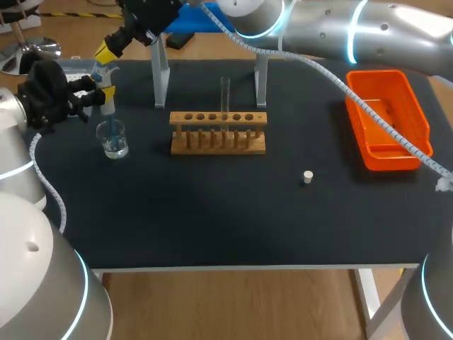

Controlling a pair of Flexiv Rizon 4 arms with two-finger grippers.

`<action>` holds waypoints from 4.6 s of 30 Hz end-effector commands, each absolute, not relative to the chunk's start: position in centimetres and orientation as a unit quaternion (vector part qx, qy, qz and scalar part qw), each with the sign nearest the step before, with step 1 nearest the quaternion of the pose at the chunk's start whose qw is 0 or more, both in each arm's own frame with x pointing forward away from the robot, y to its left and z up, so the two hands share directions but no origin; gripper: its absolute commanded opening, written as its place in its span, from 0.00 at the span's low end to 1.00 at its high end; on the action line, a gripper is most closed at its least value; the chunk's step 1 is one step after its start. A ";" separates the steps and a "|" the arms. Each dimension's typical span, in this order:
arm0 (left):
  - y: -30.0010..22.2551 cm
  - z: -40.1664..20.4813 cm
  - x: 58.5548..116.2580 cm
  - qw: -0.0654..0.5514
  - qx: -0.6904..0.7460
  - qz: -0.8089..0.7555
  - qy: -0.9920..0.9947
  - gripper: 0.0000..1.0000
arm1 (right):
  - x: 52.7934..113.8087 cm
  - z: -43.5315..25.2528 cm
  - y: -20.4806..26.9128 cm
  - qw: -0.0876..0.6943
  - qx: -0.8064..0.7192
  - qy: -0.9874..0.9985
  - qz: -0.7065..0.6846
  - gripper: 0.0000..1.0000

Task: Invert the test tube, pick up the pipette, mount the tip to pipette, aspirate from beaker and dispense into the tube, eject the tip, return the pipette, and cap with the stopper.

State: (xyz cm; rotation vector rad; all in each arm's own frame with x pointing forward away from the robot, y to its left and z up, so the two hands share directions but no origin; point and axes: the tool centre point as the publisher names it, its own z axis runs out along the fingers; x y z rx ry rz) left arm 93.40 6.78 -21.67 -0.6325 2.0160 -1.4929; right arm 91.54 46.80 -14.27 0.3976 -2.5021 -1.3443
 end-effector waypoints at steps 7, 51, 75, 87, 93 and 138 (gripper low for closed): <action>6.9 -21.3 93.4 0.273 -0.234 -0.556 0.749 0.00 | 91.6 -15.2 46.7 0.145 0.136 -0.868 -0.455 0.00; 6.9 -21.3 93.4 0.273 -0.234 -0.556 0.749 0.00 | 92.8 -13.3 47.4 0.124 0.146 -0.857 -0.478 0.00; 6.9 -21.3 93.4 0.273 -0.234 -0.556 0.749 0.00 | 92.8 -15.0 47.8 0.135 0.148 -0.867 -0.456 0.00; 6.9 -21.3 93.4 0.273 -0.234 -0.556 0.749 0.00 | 92.7 -16.1 47.6 0.144 0.141 -0.873 -0.444 0.00; 6.9 -21.3 93.4 0.273 -0.234 -0.556 0.749 0.00 | 92.7 -16.6 47.5 0.147 0.138 -0.875 -0.440 0.00; 6.9 -21.3 93.4 0.273 -0.234 -0.556 0.749 0.00 | 88.1 -6.4 18.8 -0.002 0.153 -0.842 -0.517 1.00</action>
